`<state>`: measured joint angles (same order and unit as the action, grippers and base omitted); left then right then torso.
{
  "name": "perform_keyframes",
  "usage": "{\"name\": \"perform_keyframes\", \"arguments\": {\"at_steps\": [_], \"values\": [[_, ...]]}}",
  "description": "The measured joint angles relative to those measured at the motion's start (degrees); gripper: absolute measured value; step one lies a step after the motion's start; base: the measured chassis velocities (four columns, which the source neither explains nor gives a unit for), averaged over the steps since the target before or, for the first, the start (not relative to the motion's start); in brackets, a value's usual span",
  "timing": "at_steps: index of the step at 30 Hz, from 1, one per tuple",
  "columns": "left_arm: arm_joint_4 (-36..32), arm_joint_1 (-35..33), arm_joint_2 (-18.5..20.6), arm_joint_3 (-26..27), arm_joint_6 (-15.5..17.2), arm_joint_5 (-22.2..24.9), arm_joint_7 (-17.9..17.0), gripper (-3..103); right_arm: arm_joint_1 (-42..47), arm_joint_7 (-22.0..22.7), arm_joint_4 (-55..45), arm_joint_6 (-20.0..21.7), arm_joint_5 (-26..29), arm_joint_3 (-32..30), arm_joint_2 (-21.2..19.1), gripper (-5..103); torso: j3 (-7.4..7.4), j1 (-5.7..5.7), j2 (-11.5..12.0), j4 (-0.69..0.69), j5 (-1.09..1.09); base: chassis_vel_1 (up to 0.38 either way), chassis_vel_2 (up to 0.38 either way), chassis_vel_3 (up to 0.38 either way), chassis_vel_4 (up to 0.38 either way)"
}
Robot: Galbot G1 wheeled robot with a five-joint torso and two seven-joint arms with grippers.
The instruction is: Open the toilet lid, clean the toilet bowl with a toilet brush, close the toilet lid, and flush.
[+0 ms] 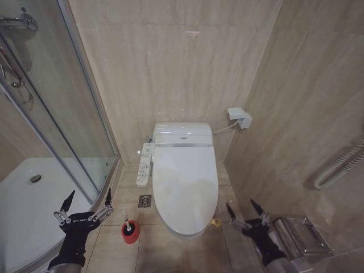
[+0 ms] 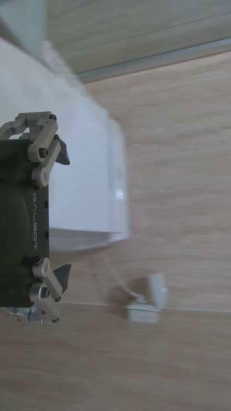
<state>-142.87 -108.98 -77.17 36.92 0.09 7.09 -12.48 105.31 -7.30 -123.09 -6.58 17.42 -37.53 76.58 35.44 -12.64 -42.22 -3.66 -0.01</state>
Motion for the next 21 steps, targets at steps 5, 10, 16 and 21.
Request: {"name": "perform_keyframes", "arguments": {"at_steps": [5,10,16,21], "values": [[0.0,0.0,0.0,0.0,0.0,0.0,0.0,100,-2.4,-0.5,6.8,-0.4,-3.2,1.7,-0.1,100,0.0,-0.01,0.0,0.0,0.01,0.0,0.0,0.0,0.0],[0.0,0.0,0.0,0.0,0.0,0.0,0.0,100,-5.8,-1.2,13.9,-0.9,-5.7,2.0,-0.7,100,0.0,-0.01,0.0,0.0,0.01,0.0,0.0,0.0,0.0],[0.0,0.0,0.0,0.0,0.0,0.0,0.0,100,-8.1,-1.4,21.8,-2.4,-7.8,3.5,-0.7,100,0.0,-0.01,0.0,0.0,0.0,0.0,0.0,0.0,0.0],[0.0,0.0,0.0,0.0,0.0,0.0,0.0,100,-11.2,-1.5,27.1,-3.7,-8.6,4.7,0.2,100,0.0,0.0,0.0,0.0,0.01,0.0,0.0,0.0,0.0]]}}
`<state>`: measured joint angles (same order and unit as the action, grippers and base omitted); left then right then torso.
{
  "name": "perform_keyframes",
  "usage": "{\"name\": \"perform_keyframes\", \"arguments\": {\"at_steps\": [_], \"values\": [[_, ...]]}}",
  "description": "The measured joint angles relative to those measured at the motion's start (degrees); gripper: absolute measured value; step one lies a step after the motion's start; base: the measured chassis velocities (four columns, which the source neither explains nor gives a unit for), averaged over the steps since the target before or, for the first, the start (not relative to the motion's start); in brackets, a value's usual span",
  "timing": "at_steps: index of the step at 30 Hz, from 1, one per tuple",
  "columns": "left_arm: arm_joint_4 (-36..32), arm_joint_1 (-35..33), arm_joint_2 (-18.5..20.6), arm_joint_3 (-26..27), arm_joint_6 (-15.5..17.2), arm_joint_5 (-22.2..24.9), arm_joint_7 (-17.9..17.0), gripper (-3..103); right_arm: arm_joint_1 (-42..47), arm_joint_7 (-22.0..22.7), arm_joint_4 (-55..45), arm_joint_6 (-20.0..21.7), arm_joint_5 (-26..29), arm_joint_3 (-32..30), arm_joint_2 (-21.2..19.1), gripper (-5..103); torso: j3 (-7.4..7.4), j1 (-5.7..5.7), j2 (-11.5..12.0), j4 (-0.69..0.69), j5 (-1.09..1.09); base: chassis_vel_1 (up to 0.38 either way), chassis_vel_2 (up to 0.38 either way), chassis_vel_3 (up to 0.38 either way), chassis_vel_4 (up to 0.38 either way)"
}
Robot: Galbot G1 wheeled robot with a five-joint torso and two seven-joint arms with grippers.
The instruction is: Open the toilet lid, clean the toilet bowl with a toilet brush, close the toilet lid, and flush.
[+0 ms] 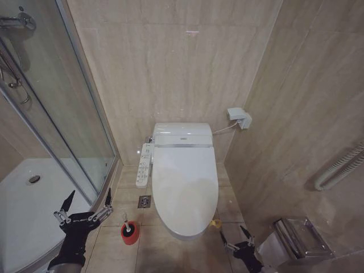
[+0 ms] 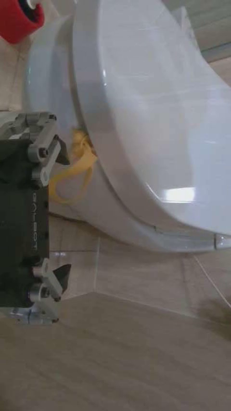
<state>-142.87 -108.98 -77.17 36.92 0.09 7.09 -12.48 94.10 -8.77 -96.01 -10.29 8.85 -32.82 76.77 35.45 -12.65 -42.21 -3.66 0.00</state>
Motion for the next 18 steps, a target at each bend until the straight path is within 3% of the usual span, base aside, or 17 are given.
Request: {"name": "perform_keyframes", "arguments": {"at_steps": [8,18], "values": [[0.0,0.0,0.0,0.0,0.0,0.0,0.0,100,-4.4,3.2,2.5,-0.3,-1.4,0.7,0.4,100,0.0,0.0,0.0,0.01,-0.01,0.0,0.0,0.0,0.0],[0.0,0.0,0.0,0.0,0.0,0.0,0.0,100,-7.2,3.8,6.0,-0.6,-3.1,1.9,0.2,100,0.0,0.01,0.0,0.0,-0.01,0.0,0.0,0.0,0.0]]}}
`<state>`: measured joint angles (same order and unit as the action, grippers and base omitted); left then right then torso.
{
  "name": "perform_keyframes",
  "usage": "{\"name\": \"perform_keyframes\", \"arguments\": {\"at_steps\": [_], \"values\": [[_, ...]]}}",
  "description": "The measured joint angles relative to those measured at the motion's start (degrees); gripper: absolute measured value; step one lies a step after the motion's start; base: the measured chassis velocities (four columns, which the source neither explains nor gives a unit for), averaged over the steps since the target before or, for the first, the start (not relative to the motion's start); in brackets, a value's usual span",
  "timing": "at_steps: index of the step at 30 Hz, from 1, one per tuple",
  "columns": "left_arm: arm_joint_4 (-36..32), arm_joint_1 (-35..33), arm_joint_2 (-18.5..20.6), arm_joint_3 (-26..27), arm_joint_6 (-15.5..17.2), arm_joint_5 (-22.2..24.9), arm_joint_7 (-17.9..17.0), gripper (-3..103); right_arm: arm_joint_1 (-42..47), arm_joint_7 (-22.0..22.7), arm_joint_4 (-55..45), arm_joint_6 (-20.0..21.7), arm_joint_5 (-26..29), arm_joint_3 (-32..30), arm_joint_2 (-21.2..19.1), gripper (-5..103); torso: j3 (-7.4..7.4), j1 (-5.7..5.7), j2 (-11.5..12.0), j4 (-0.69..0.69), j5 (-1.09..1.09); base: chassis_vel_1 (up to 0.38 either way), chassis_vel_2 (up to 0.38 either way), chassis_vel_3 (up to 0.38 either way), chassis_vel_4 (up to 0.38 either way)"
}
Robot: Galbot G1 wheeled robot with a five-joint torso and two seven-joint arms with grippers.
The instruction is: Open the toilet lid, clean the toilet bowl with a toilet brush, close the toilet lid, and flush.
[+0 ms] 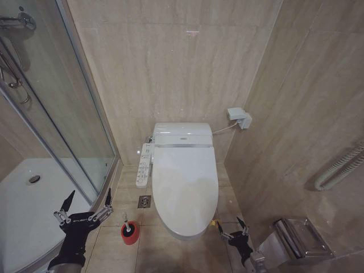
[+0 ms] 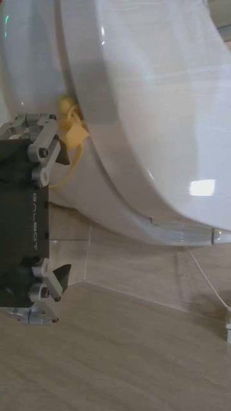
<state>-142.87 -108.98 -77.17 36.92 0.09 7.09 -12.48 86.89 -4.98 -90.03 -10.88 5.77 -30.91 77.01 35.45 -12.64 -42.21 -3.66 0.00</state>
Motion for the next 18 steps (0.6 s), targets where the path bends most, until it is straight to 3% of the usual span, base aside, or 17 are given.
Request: {"name": "perform_keyframes", "arguments": {"at_steps": [18], "values": [[0.0,0.0,0.0,0.0,0.0,0.0,0.0,100,-3.4,1.6,4.2,0.4,-1.3,1.7,0.5,100,0.0,0.0,0.0,0.0,0.0,0.0,0.0,0.0,0.0]]}}
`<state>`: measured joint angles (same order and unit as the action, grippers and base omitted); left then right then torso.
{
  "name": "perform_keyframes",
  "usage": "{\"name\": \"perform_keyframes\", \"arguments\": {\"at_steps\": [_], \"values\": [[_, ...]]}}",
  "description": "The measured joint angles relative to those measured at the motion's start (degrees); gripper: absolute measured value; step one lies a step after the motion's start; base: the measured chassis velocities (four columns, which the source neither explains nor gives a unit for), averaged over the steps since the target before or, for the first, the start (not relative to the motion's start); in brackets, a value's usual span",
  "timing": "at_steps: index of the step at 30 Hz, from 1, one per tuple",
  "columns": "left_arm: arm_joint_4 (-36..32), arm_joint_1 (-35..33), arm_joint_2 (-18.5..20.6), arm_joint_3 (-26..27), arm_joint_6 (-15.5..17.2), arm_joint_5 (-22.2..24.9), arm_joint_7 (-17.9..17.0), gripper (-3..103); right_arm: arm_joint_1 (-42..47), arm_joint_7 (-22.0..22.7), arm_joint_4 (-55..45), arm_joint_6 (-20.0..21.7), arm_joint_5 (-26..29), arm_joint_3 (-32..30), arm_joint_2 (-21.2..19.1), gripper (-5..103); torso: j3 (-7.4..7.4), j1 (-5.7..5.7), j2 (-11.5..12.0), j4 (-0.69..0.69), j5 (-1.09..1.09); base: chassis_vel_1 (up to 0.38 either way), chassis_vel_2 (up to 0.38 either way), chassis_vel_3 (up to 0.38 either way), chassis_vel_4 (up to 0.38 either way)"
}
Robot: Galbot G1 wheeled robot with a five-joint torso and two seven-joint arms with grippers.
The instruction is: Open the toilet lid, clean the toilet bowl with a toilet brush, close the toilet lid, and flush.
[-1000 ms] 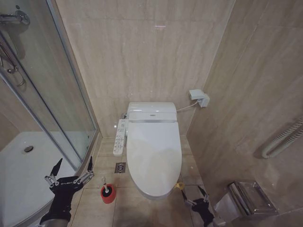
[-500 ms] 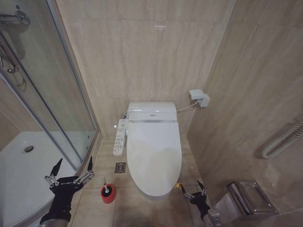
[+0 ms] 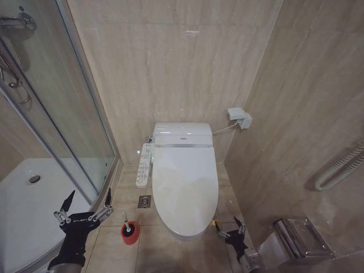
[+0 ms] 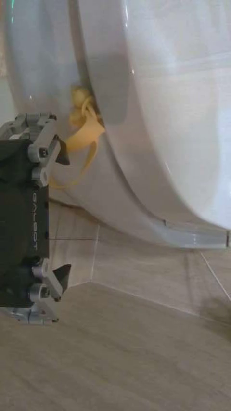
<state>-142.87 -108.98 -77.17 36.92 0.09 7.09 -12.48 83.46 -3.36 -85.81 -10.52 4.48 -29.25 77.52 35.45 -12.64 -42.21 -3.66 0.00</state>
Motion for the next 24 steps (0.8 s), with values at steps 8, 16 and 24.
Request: {"name": "perform_keyframes", "arguments": {"at_steps": [8,16,24], "values": [[0.0,0.0,0.0,0.0,0.0,0.0,0.0,100,0.5,0.1,-1.3,-0.4,0.0,0.0,-0.6,98,0.0,0.0,0.0,0.0,0.0,0.0,0.0,0.0,0.0],[0.0,0.0,0.0,0.0,0.0,0.0,0.0,100,1.6,0.2,-2.1,-1.0,0.2,-0.1,-0.5,73,0.0,0.0,0.0,0.0,0.0,0.0,0.0,0.0,0.0],[0.0,0.0,0.0,0.0,0.0,0.0,0.0,100,2.5,0.8,-2.9,-1.7,0.4,-0.5,-0.2,46,0.0,0.0,0.0,0.0,0.0,0.0,0.0,0.0,0.0]]}}
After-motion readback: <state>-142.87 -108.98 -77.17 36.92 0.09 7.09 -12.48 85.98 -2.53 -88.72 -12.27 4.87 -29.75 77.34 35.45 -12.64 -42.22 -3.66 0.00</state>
